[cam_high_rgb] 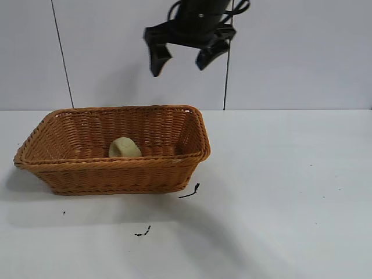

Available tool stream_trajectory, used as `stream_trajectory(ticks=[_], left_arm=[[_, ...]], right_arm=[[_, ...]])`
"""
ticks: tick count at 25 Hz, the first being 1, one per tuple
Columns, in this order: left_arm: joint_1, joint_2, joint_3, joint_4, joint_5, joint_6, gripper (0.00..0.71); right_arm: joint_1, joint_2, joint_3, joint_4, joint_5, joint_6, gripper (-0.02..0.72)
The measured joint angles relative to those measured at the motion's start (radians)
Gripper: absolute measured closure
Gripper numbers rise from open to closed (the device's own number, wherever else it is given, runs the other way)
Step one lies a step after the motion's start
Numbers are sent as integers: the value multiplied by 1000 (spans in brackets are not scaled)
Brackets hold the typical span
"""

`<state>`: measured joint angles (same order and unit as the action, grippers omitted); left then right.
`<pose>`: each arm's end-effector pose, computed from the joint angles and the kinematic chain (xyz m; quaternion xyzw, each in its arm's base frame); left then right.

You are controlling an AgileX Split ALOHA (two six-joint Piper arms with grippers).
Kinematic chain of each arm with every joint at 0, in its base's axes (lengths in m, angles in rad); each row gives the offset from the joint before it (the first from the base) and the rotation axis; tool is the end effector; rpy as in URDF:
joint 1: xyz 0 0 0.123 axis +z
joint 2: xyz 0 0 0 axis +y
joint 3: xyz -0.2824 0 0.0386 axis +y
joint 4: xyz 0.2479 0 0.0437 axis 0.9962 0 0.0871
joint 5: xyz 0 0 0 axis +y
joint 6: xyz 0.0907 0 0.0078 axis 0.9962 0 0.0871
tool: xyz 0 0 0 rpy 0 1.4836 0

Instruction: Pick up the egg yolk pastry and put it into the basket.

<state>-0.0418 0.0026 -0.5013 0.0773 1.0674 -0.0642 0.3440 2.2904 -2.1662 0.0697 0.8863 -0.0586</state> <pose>-0.0047 0.0064 0.2772 -0.0112 0.8546 0.0111 0.5190 0.4892 0.1805 0.2501 -0.1774 0.9308 0.0775 0.3101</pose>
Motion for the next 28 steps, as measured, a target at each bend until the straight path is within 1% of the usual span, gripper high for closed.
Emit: stream_trajectory(ticks=[3,6,8,10,13,15,16,17,19,22,25,28], left_arm=[[0,0,0,0,0,0,14],[0,0,0,0,0,0,14],[0,0,0,0,0,0,14],[0,0,0,0,0,0,14],[0,0,0,0,0,0,14],[0,0,0,0,0,0,14],[0,0,0,0,0,0,14],[0,0,0,0,0,0,14],[0,0,0,0,0,0,14],[0,0,0,0,0,0,14],[0,0,0,0,0,0,14],[0,0,0,0,0,0,14]], right_arm=[[-122,0,0,-1,17,-2,10],[-220,0,0,-3,37,-2,10],[-269,0,0,-4,61,-2,10],[-307,0,0,-4,101,-2,10],[-334,0,0,-5,183,-2,10],[-337,0,0,-6,252,-4,10],[-337,0,0,-6,285,-12,10],[-337,0,0,-6,303,-22,10],[-337,-2,1,-5,318,-30,10],[-337,-33,35,-5,321,-32,10],[-337,-123,112,-5,321,-27,10],[-337,-252,229,-5,321,-24,10]])
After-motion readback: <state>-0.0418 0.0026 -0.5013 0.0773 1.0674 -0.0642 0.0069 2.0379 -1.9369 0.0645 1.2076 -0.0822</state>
